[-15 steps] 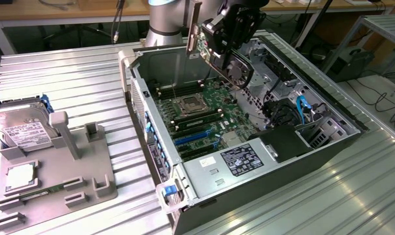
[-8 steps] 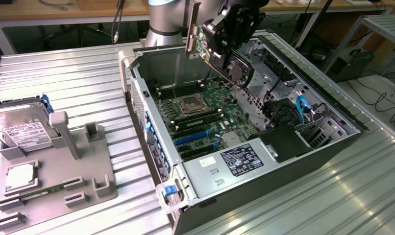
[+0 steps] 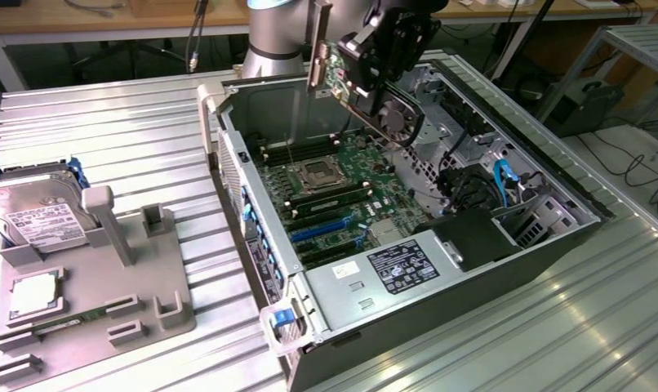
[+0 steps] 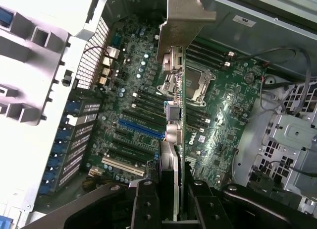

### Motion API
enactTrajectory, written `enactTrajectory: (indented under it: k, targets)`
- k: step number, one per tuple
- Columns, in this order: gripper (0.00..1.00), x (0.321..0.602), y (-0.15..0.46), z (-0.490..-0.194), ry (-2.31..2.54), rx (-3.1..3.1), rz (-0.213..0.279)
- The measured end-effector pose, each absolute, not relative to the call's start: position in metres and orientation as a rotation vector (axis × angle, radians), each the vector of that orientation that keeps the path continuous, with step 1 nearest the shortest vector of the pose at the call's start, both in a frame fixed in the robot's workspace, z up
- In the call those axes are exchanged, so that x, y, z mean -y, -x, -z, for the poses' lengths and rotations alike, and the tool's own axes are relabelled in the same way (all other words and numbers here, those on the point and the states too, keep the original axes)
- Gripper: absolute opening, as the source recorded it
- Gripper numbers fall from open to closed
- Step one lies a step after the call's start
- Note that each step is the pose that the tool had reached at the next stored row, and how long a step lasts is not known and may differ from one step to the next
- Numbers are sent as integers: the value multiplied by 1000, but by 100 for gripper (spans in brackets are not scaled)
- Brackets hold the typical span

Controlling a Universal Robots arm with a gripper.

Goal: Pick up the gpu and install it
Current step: 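Insert the gpu into the slot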

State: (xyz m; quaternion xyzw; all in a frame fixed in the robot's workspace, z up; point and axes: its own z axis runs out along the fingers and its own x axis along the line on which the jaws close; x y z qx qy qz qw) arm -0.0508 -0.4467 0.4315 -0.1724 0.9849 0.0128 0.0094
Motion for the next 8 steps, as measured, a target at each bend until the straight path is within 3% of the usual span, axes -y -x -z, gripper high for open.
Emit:
enactTrajectory:
  k: [8]
  targets:
    - [27,447,51,-431,582,-3068,-41]
